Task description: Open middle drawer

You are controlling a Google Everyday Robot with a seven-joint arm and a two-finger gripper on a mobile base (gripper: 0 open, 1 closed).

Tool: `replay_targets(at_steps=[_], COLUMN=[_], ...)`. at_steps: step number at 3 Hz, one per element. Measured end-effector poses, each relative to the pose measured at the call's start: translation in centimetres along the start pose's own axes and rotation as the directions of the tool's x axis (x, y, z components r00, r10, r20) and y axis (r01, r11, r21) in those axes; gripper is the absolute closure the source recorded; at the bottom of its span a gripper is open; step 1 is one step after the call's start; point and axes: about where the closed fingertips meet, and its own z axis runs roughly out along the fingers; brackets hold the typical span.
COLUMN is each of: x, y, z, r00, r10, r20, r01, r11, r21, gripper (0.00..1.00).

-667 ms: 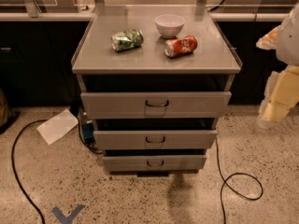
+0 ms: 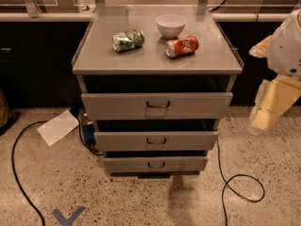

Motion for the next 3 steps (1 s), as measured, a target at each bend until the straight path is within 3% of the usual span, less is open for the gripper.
replay_targets(at_steps=[1, 3], x=[-0.4, 1.0], y=[1.2, 2.9], z=[4.1, 16.2], r00=[0.997, 0.967], r10=[0.027, 0.164], r20=[0.070, 0.192], r01=[-0.026, -0.157], r11=[0.9996, 0.9862], r21=[-0.015, -0.053], gripper=[0.00, 0.00])
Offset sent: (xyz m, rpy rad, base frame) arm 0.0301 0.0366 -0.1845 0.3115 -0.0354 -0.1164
